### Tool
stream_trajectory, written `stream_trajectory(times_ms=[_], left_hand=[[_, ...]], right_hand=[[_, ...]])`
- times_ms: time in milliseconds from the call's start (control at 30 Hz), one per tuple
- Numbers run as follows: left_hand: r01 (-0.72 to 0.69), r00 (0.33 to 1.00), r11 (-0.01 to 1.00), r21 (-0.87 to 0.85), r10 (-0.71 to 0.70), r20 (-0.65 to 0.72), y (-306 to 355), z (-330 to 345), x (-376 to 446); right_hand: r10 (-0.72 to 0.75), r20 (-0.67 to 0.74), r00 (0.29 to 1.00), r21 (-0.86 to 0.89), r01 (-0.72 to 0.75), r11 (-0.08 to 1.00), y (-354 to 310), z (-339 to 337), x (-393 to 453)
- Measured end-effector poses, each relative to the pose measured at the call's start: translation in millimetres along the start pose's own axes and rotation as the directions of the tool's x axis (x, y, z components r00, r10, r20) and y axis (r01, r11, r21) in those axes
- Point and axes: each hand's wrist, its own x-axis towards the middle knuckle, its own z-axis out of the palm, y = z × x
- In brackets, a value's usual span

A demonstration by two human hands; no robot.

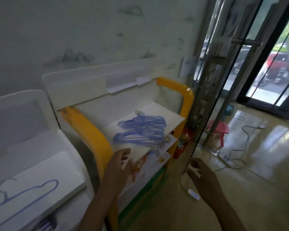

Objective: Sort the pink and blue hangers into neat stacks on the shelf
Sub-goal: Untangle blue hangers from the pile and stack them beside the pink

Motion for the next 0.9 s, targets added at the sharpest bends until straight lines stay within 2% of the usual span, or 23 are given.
stream_trajectory(times_ms=[267, 567, 767, 900], left_hand=[[0.018, 0.999, 0.999, -0.042, -0.02, -0.039, 1, 42, 104], [0.01, 0.996, 1.0, 0.01, -0.009, -0.085, -13, 68, 171], [0.059, 0.985, 0.997, 0.053, -0.049, -0.168, -30, 80, 213], [0.116, 0.958, 0.992, 0.055, -0.097, -0.27, -47, 86, 238]], right_hand=[[-0.032, -0.032, 0.999, -0.012, 0.032, 0.999, 7, -6, 98], [-0.065, -0.016, 0.998, 0.034, 0.066, 0.997, 13, -1, 173], [-0.028, 0.127, 0.991, 0.158, 0.008, 0.987, 28, 16, 245], [-0.078, 0.198, 0.977, 0.155, 0.048, 0.987, 43, 37, 304]])
